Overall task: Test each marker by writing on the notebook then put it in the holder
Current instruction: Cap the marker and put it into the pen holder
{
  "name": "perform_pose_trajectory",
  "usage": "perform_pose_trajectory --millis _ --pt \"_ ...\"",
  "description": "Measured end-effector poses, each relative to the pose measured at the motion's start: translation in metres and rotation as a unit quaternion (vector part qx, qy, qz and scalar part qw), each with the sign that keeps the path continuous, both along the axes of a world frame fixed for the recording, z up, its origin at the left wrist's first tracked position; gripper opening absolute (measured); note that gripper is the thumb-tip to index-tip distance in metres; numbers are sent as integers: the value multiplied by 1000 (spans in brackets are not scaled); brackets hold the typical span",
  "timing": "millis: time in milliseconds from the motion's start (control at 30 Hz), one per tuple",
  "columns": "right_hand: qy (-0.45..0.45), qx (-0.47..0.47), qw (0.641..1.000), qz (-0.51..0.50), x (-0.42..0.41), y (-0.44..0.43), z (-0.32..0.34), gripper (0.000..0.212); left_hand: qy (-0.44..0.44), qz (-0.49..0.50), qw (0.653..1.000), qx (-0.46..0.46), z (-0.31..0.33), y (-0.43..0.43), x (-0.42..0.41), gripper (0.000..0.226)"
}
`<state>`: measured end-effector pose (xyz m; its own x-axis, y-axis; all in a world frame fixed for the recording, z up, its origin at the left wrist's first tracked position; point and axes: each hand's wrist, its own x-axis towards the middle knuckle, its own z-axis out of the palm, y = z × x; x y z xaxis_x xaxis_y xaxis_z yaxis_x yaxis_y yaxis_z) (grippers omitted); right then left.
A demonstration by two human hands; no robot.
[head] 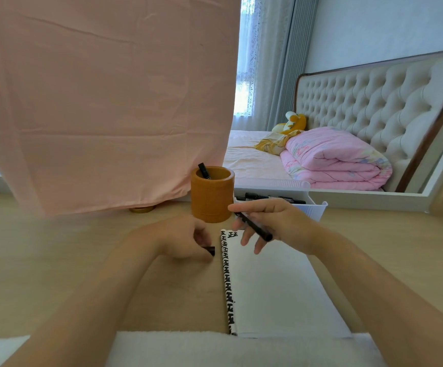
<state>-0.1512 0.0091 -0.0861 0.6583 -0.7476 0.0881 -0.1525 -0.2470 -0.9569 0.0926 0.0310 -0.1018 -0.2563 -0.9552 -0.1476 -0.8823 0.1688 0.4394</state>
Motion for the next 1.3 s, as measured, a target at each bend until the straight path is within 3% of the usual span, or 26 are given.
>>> perform_pose_trajectory --millis 133,233,500,633,967,1133,1300 --pt "3 16 1000 4 1 1 -1 32 6 -8 1000 -28 -3 -2 2 15" --pt "86 -76 992 -52 4 1 -2 15 42 7 996 -82 -1 -3 5 10" --pt "221 -310 906 -185 10 -6 -13 23 115 18 977 -179 -2 -5 5 9" --pt "224 -327 898 -191 11 -5 -14 22 113 17 976 -183 -3 -5 5 9" --pt "194 -317 916 -152 14 -2 -11 17 116 -21 975 -191 4 2 -15 8" --pt "205 -348 900 -165 16 0 -10 15 142 -19 975 -170 11 6 -15 15" --pt "184 -321 914 -166 21 4 -5 15 176 -24 963 -202 14 7 -20 14"
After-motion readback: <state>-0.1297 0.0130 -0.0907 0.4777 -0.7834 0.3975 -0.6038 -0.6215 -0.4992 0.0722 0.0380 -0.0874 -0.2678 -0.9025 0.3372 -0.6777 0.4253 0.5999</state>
